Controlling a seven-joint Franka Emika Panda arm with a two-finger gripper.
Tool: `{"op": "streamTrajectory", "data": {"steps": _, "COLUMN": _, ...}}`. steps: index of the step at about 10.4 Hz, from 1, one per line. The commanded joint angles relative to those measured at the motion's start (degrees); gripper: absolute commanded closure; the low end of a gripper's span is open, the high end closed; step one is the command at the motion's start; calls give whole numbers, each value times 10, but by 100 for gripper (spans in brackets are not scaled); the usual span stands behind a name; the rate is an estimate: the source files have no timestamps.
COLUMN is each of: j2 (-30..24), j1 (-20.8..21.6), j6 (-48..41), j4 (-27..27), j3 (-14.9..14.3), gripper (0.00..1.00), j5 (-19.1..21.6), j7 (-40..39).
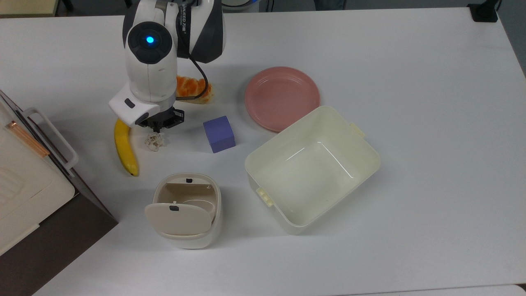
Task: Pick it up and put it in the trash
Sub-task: 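Lower the gripper and close it on the white crumpled paper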
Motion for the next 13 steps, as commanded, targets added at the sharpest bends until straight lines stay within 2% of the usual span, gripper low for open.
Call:
{"op": "streamTrajectory", "data": {"steps": 1, "j2": -1, "j1": -7, "j6": 13, "j4": 0, "j3": 0, "gripper": 15, "j5": -15, "j7": 11}}
{"op": "streamTrajectory", "data": {"steps": 2, "j2": -1, "j1": -7, "j6": 13, "j4": 0, "j3": 0, "gripper": 0, "j5": -17, "j7": 11}}
{"op": "streamTrajectory", "data": {"steps": 6, "j2": 11, "j1": -17, "j6": 48, "j4": 2, "j3": 0, "gripper": 0, "j5": -29, "j7": 4}}
{"op": "streamTrajectory", "data": {"steps": 9, "j2": 27, "j1": -17, "j6": 53, "j4": 25, "j3": 0, "gripper": 0, "j5": -35, "j7": -5}}
{"op": "streamTrajectory", "data": {"steps": 10, "j2": 28, "j1": -17, "j6": 53, "j4": 25, "j3": 0, "gripper": 17, "j5": -35, "j7": -6}}
{"op": "streamTrajectory", "data": {"steps": 11, "j2": 27, "j1": -17, "j6": 53, "j4": 25, "j3": 0, "gripper": 44, "j5": -34, "j7": -7}}
{"op": "streamTrajectory", "data": {"steps": 12, "j2": 28, "j1": -16, "j6": 53, "j4": 25, "j3": 0, "gripper": 76, "j5": -34, "j7": -7}}
{"op": "streamTrajectory", "data": {"steps": 13, "j2": 28, "j1": -15, "j6": 53, "j4": 24, "j3": 1, "gripper": 100, "j5": -33, "j7": -3}}
